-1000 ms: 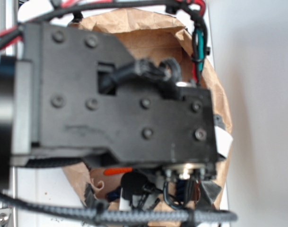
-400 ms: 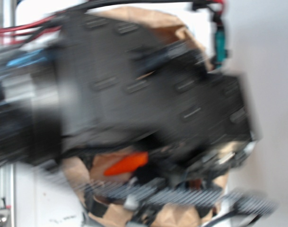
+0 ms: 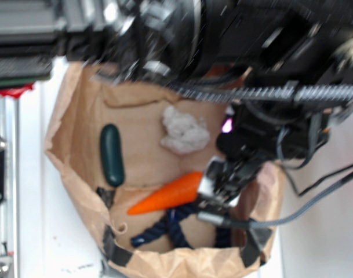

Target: Grab the blue rope.

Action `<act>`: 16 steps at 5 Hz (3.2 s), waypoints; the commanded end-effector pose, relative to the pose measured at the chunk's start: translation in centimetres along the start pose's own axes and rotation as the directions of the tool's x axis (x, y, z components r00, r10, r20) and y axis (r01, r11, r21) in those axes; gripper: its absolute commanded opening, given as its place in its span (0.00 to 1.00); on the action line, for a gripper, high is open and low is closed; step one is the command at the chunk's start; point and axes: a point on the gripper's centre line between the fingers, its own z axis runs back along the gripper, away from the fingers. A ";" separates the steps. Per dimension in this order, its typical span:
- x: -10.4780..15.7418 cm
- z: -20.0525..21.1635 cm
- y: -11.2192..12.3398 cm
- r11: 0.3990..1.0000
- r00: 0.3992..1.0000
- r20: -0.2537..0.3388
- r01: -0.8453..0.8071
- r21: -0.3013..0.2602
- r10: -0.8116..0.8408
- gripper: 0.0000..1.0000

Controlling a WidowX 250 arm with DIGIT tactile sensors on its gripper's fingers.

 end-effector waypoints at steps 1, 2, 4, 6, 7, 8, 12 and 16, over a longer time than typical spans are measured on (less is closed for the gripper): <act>-3.0 1.3 -3.0 0.965 0.961 0.081 0.262 0.036 -0.264 1.00; -4.9 -0.2 -4.0 0.944 0.943 0.066 0.320 0.074 -0.325 1.00; -3.6 -2.8 -4.8 0.934 0.943 0.023 0.327 0.145 -0.333 1.00; -2.1 -4.0 -4.6 0.928 0.938 0.033 0.337 0.158 -0.346 1.00; -1.4 -4.5 -4.1 0.930 0.935 0.041 0.346 0.124 -0.353 1.00; 0.0 -3.7 -3.2 0.943 0.945 0.055 0.318 0.097 -0.324 1.00; -0.8 -4.3 -3.7 0.925 0.927 0.045 0.366 0.101 -0.372 1.00; 1.9 -8.7 -5.2 0.921 0.929 0.026 0.363 0.139 -0.370 1.00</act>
